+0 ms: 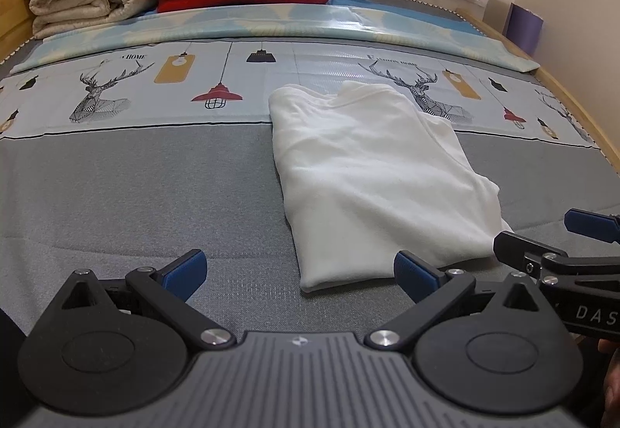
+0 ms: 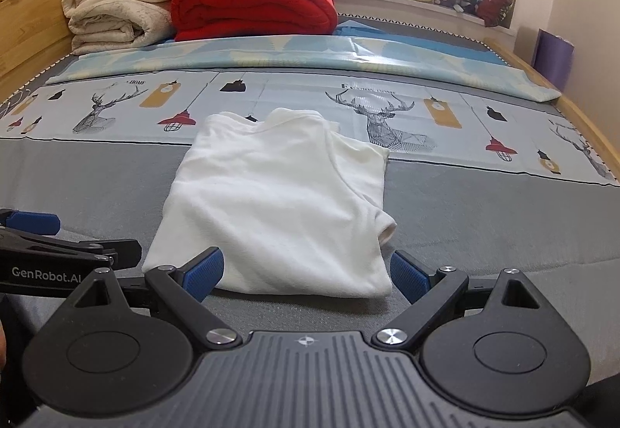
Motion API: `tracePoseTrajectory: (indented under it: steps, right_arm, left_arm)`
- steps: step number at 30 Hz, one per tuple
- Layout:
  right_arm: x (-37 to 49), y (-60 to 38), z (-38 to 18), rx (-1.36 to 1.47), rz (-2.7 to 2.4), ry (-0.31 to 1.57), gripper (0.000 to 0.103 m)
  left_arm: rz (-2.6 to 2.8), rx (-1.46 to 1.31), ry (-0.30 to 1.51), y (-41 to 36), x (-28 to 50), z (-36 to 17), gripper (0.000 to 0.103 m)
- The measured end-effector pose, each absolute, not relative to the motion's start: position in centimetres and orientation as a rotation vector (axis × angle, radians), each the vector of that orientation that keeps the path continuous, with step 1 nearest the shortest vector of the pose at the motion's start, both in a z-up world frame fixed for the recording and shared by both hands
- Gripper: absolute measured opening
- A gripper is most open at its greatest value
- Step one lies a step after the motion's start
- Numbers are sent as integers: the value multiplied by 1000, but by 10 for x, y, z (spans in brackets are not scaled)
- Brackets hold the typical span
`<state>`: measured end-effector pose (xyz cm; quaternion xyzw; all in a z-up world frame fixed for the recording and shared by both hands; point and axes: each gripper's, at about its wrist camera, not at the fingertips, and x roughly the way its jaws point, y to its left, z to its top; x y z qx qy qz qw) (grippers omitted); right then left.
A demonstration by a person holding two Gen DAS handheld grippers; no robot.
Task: Fold small clothes
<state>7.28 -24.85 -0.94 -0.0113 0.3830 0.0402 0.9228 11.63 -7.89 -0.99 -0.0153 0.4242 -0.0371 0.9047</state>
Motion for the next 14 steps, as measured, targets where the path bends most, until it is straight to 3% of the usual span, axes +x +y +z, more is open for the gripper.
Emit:
tracePoseTrajectory:
  steps: [14]
  right_arm:
    - [72, -249, -9, -17, 83, 781, 93]
  left_arm:
    - [-99, -13, 866, -78, 114, -10, 103]
